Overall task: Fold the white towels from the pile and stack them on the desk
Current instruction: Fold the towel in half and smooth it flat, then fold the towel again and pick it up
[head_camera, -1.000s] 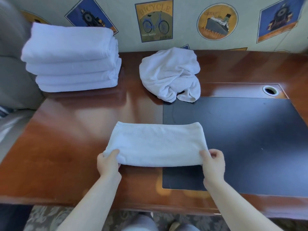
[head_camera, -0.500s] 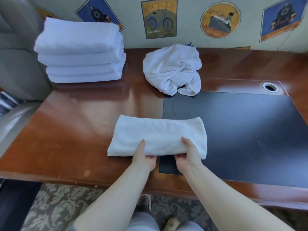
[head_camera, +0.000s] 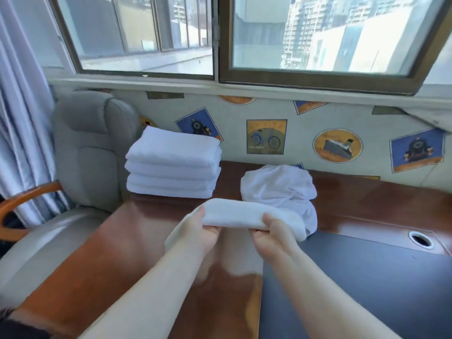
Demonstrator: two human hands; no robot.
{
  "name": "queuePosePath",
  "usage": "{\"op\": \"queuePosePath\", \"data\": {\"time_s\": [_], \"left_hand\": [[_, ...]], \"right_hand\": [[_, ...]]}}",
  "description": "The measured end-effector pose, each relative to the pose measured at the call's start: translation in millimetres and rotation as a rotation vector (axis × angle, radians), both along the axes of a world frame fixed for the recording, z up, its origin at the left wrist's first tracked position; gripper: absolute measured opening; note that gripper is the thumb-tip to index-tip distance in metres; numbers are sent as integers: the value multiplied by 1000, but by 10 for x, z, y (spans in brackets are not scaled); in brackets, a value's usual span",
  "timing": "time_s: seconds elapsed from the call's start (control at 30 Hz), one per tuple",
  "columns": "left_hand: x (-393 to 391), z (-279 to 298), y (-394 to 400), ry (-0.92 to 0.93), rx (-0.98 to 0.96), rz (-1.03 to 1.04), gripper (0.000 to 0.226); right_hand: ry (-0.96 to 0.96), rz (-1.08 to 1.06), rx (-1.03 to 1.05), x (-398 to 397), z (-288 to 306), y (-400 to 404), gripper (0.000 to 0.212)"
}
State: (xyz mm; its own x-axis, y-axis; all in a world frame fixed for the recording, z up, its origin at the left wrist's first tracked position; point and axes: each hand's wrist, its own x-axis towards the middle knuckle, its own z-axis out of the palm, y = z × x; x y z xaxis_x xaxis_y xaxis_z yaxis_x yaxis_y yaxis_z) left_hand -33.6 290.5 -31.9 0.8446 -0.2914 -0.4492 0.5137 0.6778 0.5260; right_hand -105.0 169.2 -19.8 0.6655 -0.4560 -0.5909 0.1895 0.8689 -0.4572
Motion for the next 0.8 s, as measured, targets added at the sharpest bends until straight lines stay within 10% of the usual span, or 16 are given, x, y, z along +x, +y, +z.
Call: {"op": "queuePosePath", "data": {"time_s": [0.3, 0.57, 0.8], "left_hand": [[1606, 780, 515, -72, -150, -56, 20], [3266, 1128, 1090, 8, -55, -182, 53], [4322, 1464, 997, -254, -7, -250, 33]], "right_hand": [[-124, 118, -159, 1540, 603, 379, 14], [-78, 52, 128, 3098, 1008, 745, 39], [-167, 54, -165, 4094, 1354, 549, 34]]}}
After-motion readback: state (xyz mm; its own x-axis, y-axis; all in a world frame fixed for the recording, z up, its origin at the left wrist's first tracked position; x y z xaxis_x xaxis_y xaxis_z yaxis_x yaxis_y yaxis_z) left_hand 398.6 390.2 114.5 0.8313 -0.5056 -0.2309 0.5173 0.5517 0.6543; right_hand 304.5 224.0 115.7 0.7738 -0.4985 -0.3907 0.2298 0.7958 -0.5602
